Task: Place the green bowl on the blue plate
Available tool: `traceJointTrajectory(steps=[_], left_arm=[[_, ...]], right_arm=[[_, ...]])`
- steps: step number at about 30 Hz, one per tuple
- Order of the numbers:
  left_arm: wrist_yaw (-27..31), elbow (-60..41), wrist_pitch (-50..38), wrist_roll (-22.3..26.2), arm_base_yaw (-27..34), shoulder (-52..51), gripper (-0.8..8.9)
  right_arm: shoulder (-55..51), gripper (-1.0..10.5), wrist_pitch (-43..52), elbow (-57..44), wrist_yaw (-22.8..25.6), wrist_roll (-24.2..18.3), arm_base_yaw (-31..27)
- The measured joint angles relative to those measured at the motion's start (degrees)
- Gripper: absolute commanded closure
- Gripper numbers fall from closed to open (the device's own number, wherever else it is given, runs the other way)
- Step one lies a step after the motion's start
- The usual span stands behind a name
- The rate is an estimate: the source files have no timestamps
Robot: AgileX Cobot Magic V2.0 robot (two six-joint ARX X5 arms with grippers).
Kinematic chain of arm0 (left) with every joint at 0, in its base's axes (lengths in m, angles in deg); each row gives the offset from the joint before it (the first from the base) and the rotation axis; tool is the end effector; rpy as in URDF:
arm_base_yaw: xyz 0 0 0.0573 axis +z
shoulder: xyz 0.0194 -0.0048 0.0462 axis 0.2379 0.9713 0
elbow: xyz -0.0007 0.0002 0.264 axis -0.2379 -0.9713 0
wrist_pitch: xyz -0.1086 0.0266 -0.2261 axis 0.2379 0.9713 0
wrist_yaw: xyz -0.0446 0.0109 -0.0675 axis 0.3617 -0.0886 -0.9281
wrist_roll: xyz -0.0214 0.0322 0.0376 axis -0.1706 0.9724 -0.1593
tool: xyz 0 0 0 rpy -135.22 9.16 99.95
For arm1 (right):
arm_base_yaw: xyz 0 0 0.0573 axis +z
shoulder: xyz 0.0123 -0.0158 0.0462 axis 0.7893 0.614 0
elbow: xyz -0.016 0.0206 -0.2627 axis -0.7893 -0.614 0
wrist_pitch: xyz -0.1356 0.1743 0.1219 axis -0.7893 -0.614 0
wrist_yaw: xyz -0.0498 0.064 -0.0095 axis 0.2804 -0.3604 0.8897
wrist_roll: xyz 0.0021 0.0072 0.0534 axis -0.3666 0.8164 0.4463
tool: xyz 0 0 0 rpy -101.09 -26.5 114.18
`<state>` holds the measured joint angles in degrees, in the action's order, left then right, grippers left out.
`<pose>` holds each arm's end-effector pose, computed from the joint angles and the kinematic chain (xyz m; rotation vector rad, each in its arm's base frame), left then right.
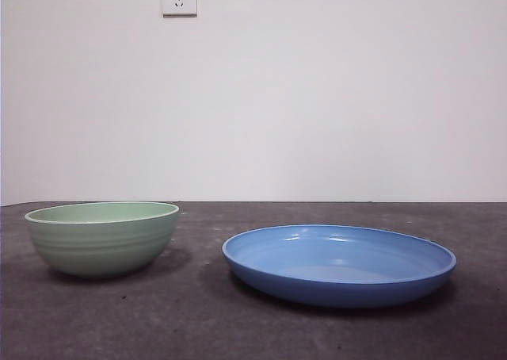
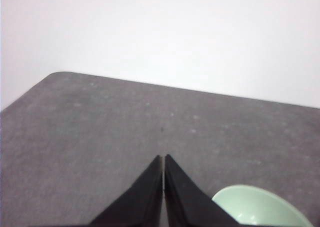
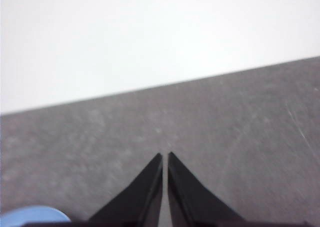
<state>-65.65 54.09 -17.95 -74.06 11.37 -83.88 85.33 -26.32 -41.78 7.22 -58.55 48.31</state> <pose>0.0884 -0.0042 0.2203 -0.1626 0.0435 -0.0556 0.0831 -0.0031 0.2096 0.2478 0.0130 0.0197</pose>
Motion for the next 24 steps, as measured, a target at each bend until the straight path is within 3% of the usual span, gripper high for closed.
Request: traceJointTrajectory(steps=[8,17,24], left_arm=[[-2.89,15.43,4.15,-1.84,-1.11,11.30,8.04],[-15.32,30.10,12.57,-4.39,-1.40,22.40,8.04],[-22.88,36.37,18.08,-5.20,-2.03,27.85,8.04]], right_arm=[[7.21,9.3,-5.51,12.76,-8.07,2.89,0.00],[18.23,9.3,-12.83,26.80,-20.74,3.30,0.00],[26.18,9.3,-21.94,36.22,-27.52,2.08,0.57]])
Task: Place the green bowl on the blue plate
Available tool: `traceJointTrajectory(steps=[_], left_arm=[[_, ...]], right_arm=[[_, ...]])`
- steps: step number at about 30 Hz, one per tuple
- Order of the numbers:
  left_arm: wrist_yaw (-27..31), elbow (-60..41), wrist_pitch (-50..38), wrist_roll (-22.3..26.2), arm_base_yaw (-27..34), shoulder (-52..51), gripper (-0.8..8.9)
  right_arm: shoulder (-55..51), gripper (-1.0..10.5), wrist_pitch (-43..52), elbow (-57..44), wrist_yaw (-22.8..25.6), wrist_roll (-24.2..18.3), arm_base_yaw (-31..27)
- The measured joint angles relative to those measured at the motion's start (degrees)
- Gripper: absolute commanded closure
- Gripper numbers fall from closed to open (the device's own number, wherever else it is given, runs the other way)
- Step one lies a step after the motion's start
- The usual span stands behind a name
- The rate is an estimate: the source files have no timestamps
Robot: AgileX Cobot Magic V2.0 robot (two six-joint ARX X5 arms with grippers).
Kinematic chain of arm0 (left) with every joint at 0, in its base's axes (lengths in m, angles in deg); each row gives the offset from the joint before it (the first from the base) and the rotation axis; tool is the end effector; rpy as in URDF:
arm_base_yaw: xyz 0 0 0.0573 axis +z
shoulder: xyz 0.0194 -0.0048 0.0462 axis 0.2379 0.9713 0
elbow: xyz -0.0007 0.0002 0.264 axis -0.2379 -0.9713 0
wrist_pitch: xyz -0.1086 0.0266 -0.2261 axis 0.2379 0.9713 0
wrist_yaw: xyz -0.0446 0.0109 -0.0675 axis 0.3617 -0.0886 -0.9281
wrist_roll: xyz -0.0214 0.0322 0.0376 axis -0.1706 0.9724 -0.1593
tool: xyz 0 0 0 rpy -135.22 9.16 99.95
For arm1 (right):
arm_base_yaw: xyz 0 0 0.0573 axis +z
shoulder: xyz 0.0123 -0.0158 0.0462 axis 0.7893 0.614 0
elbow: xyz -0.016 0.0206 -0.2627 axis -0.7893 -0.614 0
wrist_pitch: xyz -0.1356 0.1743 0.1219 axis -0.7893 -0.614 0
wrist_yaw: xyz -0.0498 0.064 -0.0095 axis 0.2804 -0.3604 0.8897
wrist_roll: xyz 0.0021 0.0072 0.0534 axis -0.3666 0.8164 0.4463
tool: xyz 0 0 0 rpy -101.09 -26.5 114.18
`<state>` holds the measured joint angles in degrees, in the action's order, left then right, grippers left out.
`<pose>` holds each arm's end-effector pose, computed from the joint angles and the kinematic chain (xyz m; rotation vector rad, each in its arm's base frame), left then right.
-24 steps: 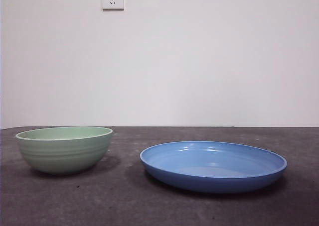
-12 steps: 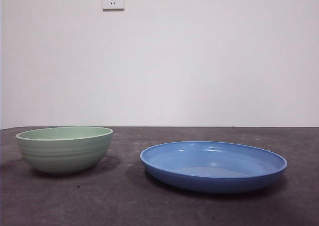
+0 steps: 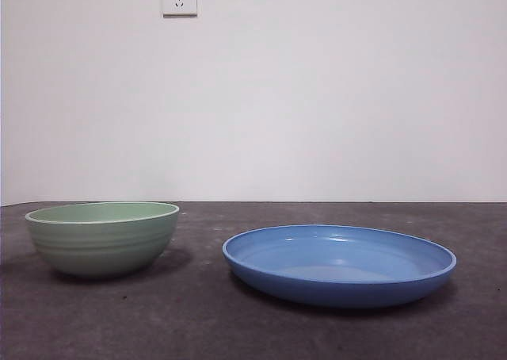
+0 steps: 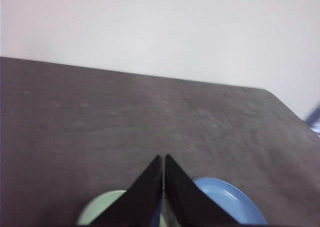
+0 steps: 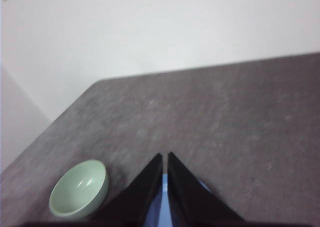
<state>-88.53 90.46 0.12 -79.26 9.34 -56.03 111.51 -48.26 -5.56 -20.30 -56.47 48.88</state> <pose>0.1097 -0.0203 0.3580 -0.2828 0.2661 -0.4636 0.0850 0.0107 0.3453 0.3438 0.2811 0.4769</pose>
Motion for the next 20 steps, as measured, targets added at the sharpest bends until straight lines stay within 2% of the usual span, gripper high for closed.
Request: traceJointTrajectory(steps=[7,13,20], left_arm=[[-5.03,5.27,6.43,0.57,-2.93,4.98,8.04],[-6.03,9.11,12.81,3.76,-6.03,7.54,8.04],[-6.10,9.40,13.60,5.05,-7.82,7.48,7.98]], right_arm=[[5.44,9.3,-2.12,6.36,-0.28,-1.97,7.85],[8.37,9.3,-9.01,10.23,-0.33,-5.64,15.17],[9.20,9.3,-13.77,11.02,-0.44,-10.01,18.64]])
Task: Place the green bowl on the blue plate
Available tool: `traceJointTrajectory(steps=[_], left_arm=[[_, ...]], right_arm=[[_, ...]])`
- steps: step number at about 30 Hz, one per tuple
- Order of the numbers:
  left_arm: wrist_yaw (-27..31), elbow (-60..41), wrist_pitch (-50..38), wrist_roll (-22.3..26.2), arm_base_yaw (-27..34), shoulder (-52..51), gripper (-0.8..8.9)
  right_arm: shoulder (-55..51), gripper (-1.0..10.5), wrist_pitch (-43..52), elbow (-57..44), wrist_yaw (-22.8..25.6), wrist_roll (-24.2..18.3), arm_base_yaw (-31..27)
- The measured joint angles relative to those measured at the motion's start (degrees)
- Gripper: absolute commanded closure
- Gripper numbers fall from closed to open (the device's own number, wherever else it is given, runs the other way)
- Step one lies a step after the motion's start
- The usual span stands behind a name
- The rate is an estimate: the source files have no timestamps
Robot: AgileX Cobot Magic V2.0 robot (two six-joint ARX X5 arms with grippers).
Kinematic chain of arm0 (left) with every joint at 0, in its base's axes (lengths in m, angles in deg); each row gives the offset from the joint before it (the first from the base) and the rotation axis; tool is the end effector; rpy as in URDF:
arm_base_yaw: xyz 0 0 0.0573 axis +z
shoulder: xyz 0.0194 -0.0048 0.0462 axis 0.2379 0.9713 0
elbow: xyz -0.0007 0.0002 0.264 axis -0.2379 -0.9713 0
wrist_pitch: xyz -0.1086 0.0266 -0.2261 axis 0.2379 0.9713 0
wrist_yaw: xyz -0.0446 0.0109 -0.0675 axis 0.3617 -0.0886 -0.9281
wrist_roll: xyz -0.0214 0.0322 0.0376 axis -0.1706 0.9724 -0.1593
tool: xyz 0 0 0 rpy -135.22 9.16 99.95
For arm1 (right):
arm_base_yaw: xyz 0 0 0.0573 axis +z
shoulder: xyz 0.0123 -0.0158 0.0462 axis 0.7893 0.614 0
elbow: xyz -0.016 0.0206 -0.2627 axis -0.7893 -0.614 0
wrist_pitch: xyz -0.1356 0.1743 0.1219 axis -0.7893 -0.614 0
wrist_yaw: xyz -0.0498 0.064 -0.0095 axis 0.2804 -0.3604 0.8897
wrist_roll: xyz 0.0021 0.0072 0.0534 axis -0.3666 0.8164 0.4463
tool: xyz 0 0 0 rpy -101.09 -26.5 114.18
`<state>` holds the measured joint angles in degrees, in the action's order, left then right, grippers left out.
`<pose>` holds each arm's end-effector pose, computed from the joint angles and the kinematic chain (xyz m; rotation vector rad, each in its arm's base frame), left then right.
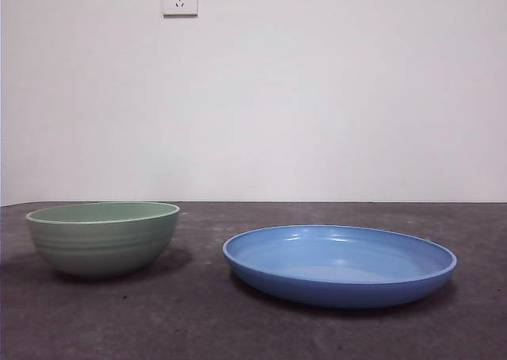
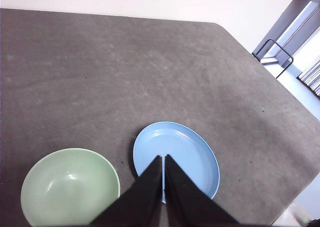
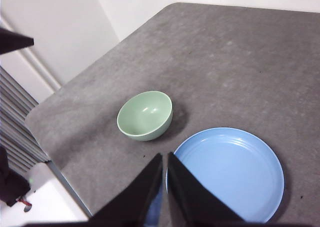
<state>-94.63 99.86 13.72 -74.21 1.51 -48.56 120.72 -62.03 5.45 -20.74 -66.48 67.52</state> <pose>0.1146 -0.0397 0.3749 -0.2203 0.4731 -0.6910 0.0882 0.0406 0.3696 0.1677 0.4797 0.8072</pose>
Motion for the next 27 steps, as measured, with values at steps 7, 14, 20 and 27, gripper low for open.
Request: traceJointTrajectory(steps=[7,14,20,27], left_arm=[[0.00,0.00,0.02,0.00,0.00,0.02,5.94],[0.00,0.00,0.02,0.00,0.00,0.02,3.04],[0.00,0.00,0.02,0.07,0.00,0.02,3.00],[0.02,0.02,0.83,0.70,0.00,1.36,3.00]], right_arm=[[-0.02,9.3,-0.02,0.00,0.02,-0.48,0.02],[-0.02,5.4,0.00,0.00,1.22,-0.74,0.02],[0.00,3.9,0.00,0.00,1.95,-0.81,0.02],[-0.02,2.9,-0.02,0.00,3.02,-0.81,0.02]])
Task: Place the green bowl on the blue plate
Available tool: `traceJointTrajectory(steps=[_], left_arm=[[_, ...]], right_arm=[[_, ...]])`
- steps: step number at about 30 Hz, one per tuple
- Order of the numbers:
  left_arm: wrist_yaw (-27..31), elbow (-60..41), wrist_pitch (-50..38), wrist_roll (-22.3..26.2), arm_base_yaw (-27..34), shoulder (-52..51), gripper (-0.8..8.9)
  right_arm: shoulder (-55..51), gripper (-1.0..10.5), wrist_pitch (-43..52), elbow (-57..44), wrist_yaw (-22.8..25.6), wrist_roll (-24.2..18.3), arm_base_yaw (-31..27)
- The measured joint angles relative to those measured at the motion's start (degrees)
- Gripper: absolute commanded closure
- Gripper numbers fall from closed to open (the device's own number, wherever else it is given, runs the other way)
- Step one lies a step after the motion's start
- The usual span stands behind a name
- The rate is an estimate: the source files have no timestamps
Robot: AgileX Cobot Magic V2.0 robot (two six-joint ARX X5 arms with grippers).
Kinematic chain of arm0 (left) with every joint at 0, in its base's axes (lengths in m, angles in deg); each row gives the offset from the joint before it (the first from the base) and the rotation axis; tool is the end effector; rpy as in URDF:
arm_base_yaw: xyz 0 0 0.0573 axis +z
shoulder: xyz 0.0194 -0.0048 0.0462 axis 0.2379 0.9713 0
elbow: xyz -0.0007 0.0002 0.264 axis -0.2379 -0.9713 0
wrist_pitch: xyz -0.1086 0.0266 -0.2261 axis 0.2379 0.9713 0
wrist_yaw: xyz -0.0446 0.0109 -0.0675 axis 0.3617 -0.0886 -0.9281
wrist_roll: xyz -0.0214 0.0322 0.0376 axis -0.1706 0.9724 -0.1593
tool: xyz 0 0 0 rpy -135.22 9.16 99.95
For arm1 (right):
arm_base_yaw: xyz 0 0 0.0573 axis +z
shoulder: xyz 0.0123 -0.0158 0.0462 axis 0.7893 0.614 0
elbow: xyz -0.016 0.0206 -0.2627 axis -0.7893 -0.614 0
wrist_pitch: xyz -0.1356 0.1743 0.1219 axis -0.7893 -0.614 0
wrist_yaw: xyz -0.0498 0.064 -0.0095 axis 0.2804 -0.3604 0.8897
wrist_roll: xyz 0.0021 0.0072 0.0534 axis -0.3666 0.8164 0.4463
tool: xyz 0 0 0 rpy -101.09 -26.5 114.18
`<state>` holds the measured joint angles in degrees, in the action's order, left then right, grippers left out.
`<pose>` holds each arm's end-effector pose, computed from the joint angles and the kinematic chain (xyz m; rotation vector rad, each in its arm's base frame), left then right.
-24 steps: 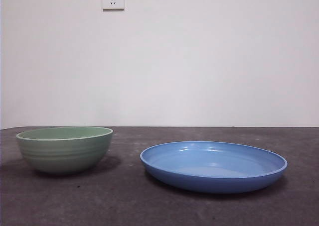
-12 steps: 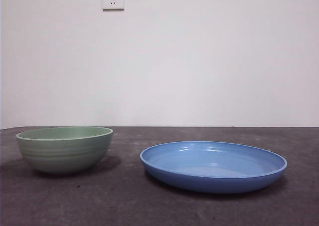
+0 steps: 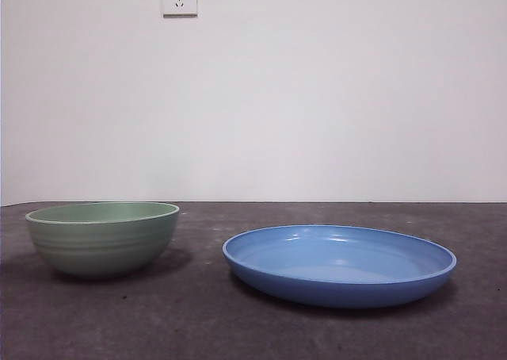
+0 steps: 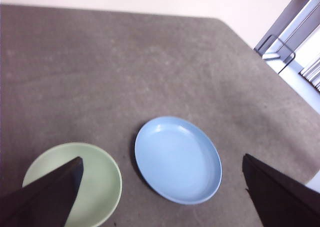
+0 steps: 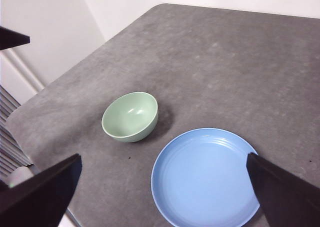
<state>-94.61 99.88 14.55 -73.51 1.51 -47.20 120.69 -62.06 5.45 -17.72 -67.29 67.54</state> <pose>0.1203 -0.0410 0.3713 -0.2143 0.5068 -0.6884 0.0891 0.0395 0.3693 0.1435 0.4715 0.7589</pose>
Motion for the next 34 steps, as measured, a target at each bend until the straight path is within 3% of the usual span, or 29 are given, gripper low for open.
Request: traceJointTrajectory(steps=[5,15,34], left_arm=[[2.56,0.00,2.67,1.01,0.00,3.63,3.00],[16.06,0.00,4.20,2.91,0.02,15.12,3.01],[16.79,0.00,-2.60,5.97,1.53,41.79,3.17]], right_arm=[[0.00,2.9,0.00,0.00,0.00,0.00,0.00],[0.00,2.9,0.00,0.00,-0.02,0.02,0.00],[0.00,2.9,0.00,0.00,0.00,0.04,0.00]])
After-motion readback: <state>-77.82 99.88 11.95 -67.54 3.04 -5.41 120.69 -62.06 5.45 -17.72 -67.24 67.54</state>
